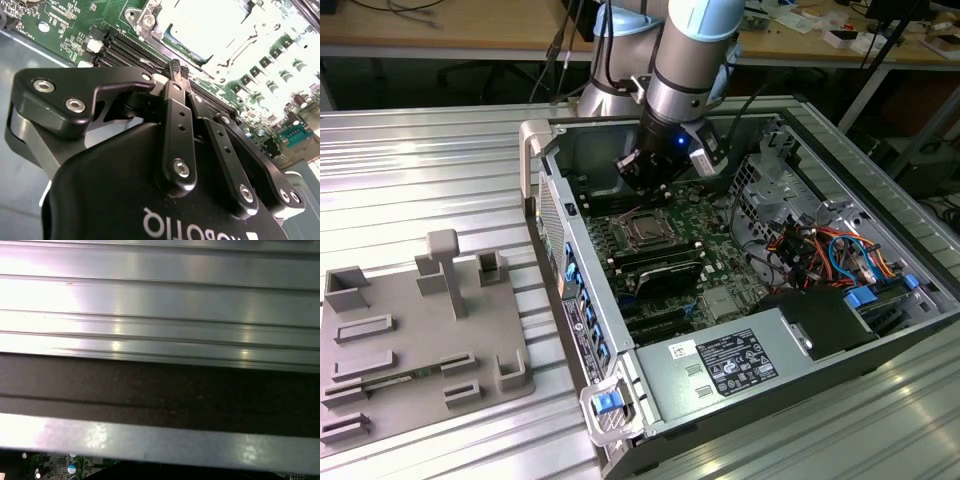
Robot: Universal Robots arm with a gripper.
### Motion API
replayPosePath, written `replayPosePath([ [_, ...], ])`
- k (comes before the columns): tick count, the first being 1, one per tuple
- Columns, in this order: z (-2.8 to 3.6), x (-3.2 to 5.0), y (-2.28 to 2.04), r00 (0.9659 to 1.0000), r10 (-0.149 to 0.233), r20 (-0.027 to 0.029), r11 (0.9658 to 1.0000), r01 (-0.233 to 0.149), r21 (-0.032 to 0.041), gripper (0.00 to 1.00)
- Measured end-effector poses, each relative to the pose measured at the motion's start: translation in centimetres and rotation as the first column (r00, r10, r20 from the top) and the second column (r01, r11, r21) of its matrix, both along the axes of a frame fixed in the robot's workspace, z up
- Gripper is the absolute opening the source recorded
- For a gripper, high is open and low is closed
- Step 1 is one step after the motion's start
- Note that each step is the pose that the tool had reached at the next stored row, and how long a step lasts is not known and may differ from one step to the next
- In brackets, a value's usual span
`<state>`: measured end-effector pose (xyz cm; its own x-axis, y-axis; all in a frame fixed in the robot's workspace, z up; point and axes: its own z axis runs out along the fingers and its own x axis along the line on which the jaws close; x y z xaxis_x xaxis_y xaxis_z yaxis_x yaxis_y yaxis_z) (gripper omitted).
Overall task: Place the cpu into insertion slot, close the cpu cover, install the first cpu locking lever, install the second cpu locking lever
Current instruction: 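Install the first cpu locking lever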
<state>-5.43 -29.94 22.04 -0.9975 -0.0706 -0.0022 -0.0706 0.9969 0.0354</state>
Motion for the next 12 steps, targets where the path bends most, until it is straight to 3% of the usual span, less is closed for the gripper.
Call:
replayPosePath([
  [12,-0.92,0.84,0.09,1.0,0.0,0.0,1.0,0.0,0.0,0.11],
])
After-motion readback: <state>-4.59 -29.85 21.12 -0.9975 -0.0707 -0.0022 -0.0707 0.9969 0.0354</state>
